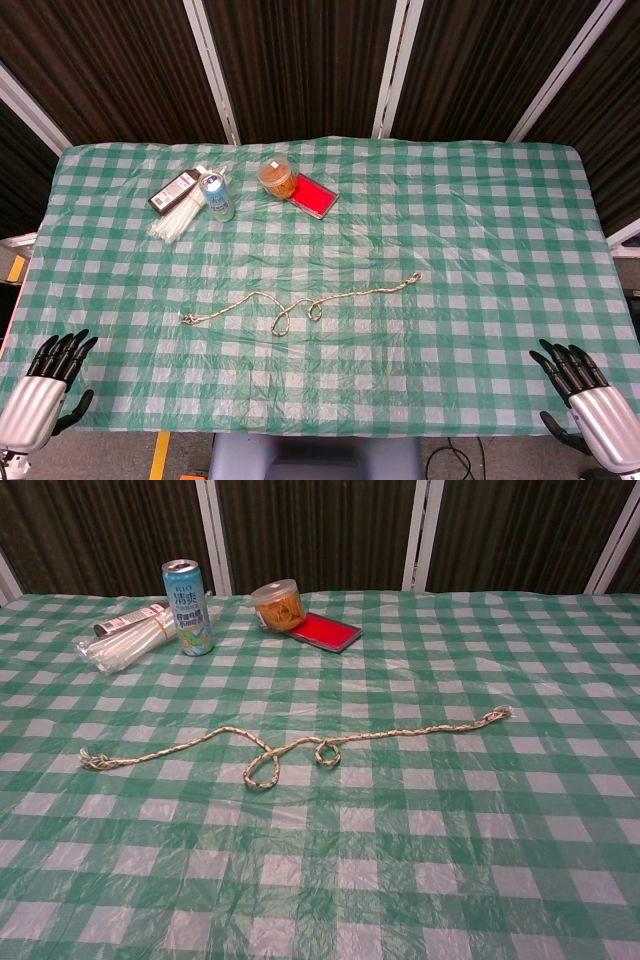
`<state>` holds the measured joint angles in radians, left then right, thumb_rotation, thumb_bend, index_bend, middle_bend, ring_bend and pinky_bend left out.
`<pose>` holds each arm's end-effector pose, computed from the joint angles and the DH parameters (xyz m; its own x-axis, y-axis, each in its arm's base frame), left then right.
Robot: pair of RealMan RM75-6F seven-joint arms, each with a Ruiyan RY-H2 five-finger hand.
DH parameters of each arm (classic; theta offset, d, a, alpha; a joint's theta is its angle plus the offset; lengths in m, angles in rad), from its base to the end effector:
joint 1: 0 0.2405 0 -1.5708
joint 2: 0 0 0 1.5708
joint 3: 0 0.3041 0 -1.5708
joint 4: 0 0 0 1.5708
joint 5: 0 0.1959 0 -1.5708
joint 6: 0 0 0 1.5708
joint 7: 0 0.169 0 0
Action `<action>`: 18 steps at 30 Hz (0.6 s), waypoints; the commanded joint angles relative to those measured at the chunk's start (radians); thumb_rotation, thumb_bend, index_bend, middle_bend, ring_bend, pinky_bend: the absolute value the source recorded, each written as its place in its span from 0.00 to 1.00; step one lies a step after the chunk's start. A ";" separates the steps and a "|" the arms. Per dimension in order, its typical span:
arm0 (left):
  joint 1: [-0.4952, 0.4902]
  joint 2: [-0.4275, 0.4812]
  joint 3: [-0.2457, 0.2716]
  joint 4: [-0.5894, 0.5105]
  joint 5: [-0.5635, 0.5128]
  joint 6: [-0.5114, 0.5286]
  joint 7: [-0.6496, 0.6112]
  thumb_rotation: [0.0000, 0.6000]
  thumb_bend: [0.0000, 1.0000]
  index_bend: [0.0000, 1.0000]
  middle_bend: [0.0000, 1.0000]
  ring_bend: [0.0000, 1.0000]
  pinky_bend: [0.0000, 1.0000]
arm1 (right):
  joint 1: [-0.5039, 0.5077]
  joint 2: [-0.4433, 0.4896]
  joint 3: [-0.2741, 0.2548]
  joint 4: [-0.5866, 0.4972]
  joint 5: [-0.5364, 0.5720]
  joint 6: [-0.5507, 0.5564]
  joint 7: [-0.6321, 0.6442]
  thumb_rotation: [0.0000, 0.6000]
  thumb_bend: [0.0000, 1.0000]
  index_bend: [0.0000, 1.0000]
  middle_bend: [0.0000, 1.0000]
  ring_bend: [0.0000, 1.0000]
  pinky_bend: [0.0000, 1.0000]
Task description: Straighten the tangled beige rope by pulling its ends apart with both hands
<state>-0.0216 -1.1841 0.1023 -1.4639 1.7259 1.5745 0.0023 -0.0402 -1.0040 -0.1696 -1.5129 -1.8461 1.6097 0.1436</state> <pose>-0.3540 0.1537 0.1560 0.4755 0.0873 0.8754 0.8714 -0.1835 -0.4550 -0.3481 -0.1139 0.2025 0.4432 -0.1879 0.8765 -0.8887 -0.2201 0.4021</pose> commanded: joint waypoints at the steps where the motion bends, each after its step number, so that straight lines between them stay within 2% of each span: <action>1: 0.000 -0.004 0.002 -0.001 0.001 -0.004 0.009 1.00 0.43 0.00 0.00 0.00 0.02 | 0.001 0.000 -0.001 0.001 -0.001 -0.001 0.000 1.00 0.40 0.00 0.00 0.00 0.00; 10: -0.049 -0.074 0.026 0.003 0.081 -0.060 0.006 1.00 0.43 0.00 0.00 0.00 0.02 | 0.003 -0.023 0.010 0.010 -0.005 0.007 -0.013 1.00 0.40 0.00 0.00 0.00 0.00; 18: -0.149 -0.240 -0.044 -0.025 0.054 -0.197 0.104 1.00 0.43 0.00 0.00 0.00 0.03 | 0.020 -0.010 0.035 -0.040 0.007 0.000 -0.058 1.00 0.41 0.00 0.00 0.00 0.00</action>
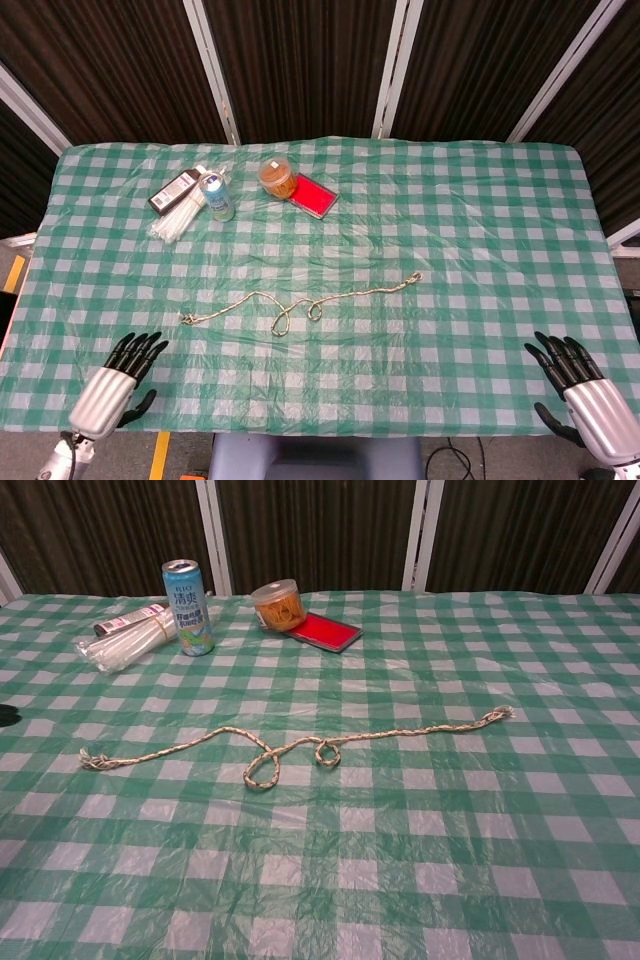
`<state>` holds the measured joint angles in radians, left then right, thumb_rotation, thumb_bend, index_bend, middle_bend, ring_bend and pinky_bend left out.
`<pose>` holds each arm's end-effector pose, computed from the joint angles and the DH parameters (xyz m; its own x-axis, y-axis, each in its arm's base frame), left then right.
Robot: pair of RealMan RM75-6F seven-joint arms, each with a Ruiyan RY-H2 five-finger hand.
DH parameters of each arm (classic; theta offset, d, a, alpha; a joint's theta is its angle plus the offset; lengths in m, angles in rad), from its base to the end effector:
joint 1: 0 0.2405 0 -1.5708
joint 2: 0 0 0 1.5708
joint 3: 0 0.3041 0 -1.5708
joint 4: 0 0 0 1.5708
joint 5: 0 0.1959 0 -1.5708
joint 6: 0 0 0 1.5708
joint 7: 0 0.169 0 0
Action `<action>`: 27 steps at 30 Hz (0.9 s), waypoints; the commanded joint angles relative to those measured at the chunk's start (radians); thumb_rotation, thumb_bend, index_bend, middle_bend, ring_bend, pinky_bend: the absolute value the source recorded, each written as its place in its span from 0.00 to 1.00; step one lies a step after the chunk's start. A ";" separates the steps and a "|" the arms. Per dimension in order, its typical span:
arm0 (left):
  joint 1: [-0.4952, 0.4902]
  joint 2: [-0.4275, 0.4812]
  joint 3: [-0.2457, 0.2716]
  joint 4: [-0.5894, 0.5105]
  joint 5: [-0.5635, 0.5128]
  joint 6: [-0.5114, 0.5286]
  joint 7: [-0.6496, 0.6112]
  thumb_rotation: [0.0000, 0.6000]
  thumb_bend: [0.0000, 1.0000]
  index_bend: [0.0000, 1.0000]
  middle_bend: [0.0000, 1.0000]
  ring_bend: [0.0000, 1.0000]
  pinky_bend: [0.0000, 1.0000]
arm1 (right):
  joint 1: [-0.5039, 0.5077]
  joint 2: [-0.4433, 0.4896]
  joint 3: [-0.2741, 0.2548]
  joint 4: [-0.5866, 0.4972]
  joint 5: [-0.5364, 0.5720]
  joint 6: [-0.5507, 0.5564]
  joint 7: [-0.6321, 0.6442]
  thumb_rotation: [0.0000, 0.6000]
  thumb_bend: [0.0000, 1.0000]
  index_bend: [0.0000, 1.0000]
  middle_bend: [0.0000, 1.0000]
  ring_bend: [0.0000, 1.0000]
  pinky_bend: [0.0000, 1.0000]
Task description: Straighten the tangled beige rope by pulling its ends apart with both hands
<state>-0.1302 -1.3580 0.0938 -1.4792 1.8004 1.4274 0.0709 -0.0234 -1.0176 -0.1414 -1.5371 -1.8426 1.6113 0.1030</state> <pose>-0.3088 0.1829 0.0694 0.4137 0.1610 0.8961 0.8680 -0.3665 -0.3349 -0.3398 -0.1263 0.1999 0.4514 -0.1400 0.8813 -0.8793 -0.2379 0.4126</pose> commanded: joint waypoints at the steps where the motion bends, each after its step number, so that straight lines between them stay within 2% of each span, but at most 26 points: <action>1: -0.051 -0.086 -0.047 -0.010 -0.032 -0.064 0.041 1.00 0.43 0.00 0.00 0.00 0.03 | 0.003 0.003 0.008 -0.022 0.005 -0.004 -0.026 1.00 0.41 0.00 0.00 0.00 0.00; 5: -0.101 -0.158 -0.106 -0.010 -0.119 -0.151 0.095 1.00 0.43 0.03 0.00 0.00 0.03 | 0.010 -0.010 0.015 -0.043 0.021 -0.035 -0.080 1.00 0.40 0.00 0.00 0.00 0.00; 9: -0.138 -0.222 -0.172 0.010 -0.211 -0.197 0.143 1.00 0.43 0.19 0.00 0.00 0.03 | 0.020 -0.026 0.022 -0.054 0.038 -0.073 -0.137 1.00 0.41 0.00 0.00 0.00 0.00; 14: -0.176 -0.292 -0.235 0.090 -0.291 -0.212 0.199 1.00 0.43 0.32 0.00 0.00 0.03 | 0.033 -0.040 0.033 -0.068 0.062 -0.108 -0.180 1.00 0.41 0.00 0.00 0.00 0.00; 17: -0.191 -0.312 -0.248 0.129 -0.328 -0.225 0.219 1.00 0.43 0.39 0.00 0.00 0.03 | 0.040 -0.045 0.041 -0.074 0.077 -0.124 -0.201 1.00 0.41 0.00 0.00 0.00 0.00; 27: -0.233 -0.388 -0.254 0.244 -0.369 -0.224 0.275 1.00 0.43 0.44 0.00 0.00 0.03 | 0.060 -0.062 0.048 -0.092 0.106 -0.173 -0.248 1.00 0.41 0.00 0.00 0.00 0.00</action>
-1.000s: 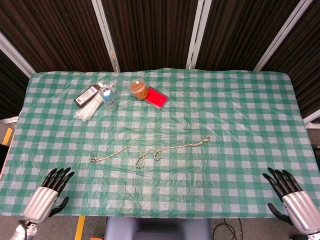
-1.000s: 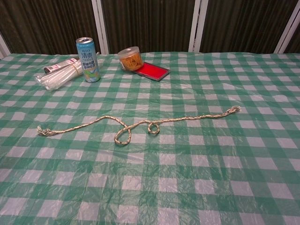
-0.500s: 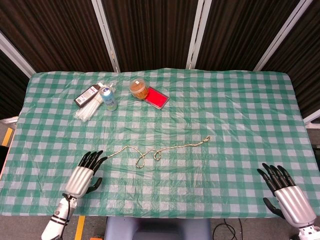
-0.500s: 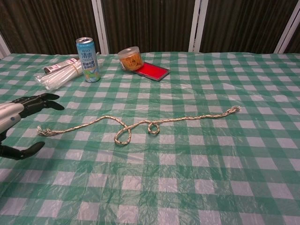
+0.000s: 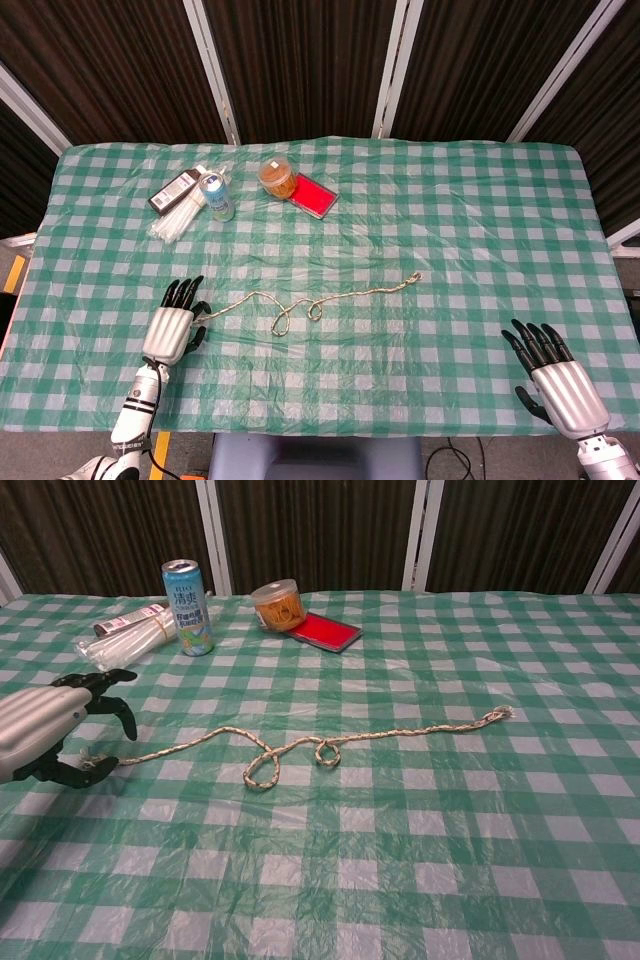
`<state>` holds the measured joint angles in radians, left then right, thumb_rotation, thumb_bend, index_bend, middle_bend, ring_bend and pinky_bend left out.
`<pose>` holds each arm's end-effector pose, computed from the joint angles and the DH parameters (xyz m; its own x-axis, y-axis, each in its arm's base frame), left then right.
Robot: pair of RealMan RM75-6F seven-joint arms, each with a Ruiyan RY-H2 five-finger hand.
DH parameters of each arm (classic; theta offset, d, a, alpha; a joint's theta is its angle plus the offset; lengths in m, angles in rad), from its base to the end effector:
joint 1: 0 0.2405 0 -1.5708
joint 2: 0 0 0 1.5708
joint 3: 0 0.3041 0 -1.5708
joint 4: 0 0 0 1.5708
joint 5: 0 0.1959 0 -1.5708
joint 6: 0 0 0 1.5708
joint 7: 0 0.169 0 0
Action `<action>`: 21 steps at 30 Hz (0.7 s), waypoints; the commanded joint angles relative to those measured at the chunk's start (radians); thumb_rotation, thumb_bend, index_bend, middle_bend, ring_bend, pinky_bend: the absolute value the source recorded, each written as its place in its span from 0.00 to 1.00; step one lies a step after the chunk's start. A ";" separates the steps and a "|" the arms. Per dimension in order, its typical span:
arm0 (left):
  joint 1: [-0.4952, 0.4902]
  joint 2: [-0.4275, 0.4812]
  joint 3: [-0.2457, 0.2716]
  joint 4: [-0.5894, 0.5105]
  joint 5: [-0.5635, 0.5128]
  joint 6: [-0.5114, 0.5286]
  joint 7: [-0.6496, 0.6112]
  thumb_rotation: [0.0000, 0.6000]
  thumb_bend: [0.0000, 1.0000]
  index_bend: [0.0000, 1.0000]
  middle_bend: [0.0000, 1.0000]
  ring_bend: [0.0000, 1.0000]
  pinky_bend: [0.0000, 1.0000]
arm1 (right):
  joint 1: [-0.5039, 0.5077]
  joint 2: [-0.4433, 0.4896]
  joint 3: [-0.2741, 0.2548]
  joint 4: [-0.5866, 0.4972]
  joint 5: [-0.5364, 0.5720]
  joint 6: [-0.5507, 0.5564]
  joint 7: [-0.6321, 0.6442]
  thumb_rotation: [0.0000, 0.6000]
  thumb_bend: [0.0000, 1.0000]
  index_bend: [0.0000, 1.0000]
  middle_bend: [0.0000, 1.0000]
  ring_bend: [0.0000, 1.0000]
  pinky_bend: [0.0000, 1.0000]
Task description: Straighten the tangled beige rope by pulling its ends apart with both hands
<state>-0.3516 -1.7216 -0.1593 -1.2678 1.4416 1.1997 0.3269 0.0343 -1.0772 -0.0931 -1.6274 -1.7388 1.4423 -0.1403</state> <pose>-0.2754 0.3057 -0.0288 0.4612 0.1040 0.8812 0.8750 -0.2178 -0.4323 -0.3362 -0.1561 0.1629 0.5595 -0.1742 0.8103 -0.8243 -0.2186 0.5222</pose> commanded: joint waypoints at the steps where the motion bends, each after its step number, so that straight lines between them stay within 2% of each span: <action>1: -0.015 -0.032 -0.001 0.045 -0.013 0.005 0.023 1.00 0.43 0.45 0.00 0.00 0.03 | 0.004 -0.003 0.000 -0.002 0.004 -0.007 -0.008 1.00 0.40 0.00 0.00 0.00 0.00; 8: -0.034 -0.064 0.002 0.118 -0.036 -0.001 0.017 1.00 0.42 0.49 0.01 0.00 0.04 | 0.013 -0.008 0.002 -0.004 0.021 -0.027 -0.020 1.00 0.41 0.00 0.00 0.00 0.00; 21: -0.051 -0.088 0.010 0.167 -0.080 -0.025 0.052 1.00 0.42 0.49 0.02 0.00 0.04 | 0.020 -0.009 0.002 -0.001 0.038 -0.043 -0.024 1.00 0.41 0.00 0.00 0.00 0.00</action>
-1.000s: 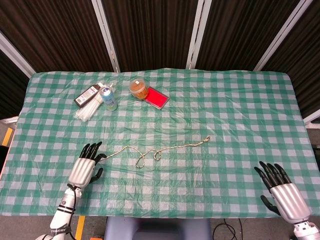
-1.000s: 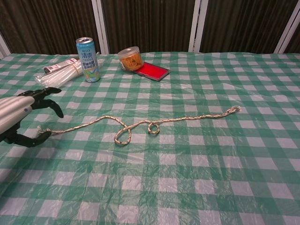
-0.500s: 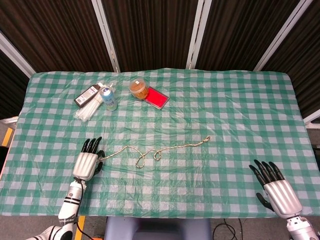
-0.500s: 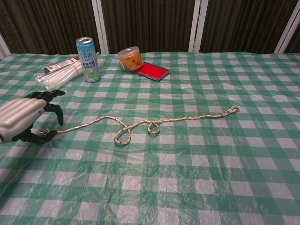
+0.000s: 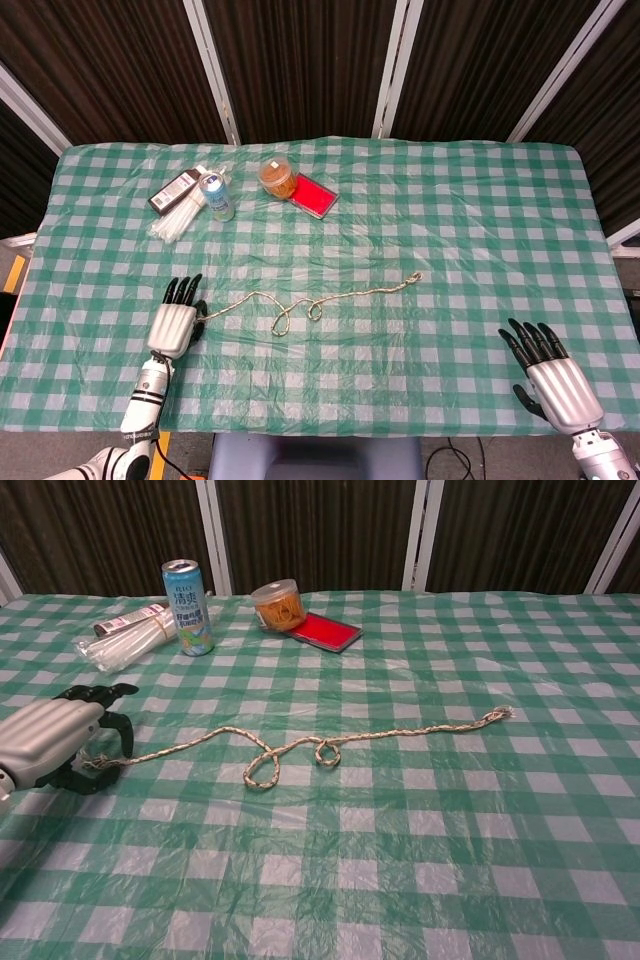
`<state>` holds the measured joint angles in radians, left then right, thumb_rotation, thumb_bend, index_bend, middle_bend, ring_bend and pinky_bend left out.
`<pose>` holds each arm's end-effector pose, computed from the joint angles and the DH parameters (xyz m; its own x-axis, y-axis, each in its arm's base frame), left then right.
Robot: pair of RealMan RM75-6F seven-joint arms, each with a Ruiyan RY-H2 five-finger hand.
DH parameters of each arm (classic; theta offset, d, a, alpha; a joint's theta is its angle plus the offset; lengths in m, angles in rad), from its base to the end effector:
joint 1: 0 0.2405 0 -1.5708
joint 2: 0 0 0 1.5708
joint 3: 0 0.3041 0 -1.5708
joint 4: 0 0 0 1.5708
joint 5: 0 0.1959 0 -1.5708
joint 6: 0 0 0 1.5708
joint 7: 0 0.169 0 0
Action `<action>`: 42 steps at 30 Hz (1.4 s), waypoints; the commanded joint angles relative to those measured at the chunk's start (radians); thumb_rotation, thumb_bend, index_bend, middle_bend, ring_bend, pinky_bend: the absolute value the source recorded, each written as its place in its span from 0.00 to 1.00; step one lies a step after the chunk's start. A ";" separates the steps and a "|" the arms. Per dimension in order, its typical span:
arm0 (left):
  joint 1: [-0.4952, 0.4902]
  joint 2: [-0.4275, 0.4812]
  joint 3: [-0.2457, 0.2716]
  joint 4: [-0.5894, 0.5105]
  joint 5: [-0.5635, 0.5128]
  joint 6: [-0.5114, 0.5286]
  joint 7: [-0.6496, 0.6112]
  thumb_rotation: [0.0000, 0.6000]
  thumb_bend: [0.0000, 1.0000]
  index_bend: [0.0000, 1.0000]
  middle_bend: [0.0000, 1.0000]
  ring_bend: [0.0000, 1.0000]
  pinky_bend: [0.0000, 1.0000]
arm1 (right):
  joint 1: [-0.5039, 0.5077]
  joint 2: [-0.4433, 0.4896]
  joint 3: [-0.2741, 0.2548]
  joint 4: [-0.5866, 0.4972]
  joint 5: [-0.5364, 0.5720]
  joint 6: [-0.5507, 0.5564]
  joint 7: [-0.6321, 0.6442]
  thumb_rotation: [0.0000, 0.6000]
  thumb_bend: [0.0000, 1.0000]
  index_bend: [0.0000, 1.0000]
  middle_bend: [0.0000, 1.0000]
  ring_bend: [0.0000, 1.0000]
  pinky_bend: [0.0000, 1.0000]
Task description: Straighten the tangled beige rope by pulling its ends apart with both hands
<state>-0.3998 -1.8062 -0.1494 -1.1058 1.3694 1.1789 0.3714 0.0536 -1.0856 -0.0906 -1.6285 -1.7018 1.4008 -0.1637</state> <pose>-0.2889 0.3217 -0.0524 0.5486 0.1167 0.8279 0.8314 -0.1804 -0.5256 -0.3406 -0.1628 0.1566 0.5737 -0.2019 0.7938 -0.8170 -0.2091 0.5373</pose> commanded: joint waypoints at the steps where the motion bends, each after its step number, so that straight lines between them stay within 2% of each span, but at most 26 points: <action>1: -0.004 -0.004 0.000 0.008 -0.012 -0.006 0.011 1.00 0.42 0.49 0.02 0.00 0.04 | 0.002 -0.001 -0.001 0.000 0.001 -0.003 -0.002 1.00 0.40 0.00 0.00 0.00 0.00; 19: -0.015 -0.014 0.012 0.034 -0.011 0.024 -0.033 1.00 0.40 0.61 0.06 0.00 0.06 | 0.007 -0.007 -0.005 -0.001 0.010 -0.011 -0.019 1.00 0.40 0.00 0.00 0.00 0.00; 24: -0.015 -0.004 0.021 0.028 0.003 0.039 -0.044 1.00 0.40 0.65 0.08 0.00 0.07 | 0.037 -0.019 0.011 -0.005 0.009 -0.043 -0.045 1.00 0.40 0.00 0.00 0.00 0.00; 27: -0.013 0.007 0.029 0.016 0.009 0.044 -0.047 1.00 0.40 0.66 0.09 0.00 0.07 | 0.079 -0.030 0.039 -0.017 0.021 -0.089 -0.083 1.00 0.40 0.00 0.00 0.00 0.00; 31: -0.010 0.026 0.040 -0.007 0.017 0.050 -0.044 1.00 0.40 0.67 0.09 0.00 0.07 | 0.154 -0.061 0.093 -0.032 0.064 -0.177 -0.158 1.00 0.40 0.10 0.00 0.00 0.00; 35: -0.008 0.048 0.045 -0.030 0.020 0.054 -0.043 1.00 0.40 0.67 0.09 0.00 0.07 | 0.242 -0.126 0.166 -0.017 0.145 -0.274 -0.257 1.00 0.40 0.21 0.00 0.00 0.00; 42: -0.008 0.084 0.039 -0.063 0.017 0.060 -0.042 1.00 0.40 0.67 0.09 0.00 0.07 | 0.383 -0.250 0.256 0.060 0.309 -0.420 -0.434 1.00 0.40 0.30 0.00 0.00 0.00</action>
<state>-0.4076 -1.7250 -0.1087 -1.1653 1.3877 1.2375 0.3287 0.3851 -1.2863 0.1282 -1.6056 -1.4489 1.0299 -0.5373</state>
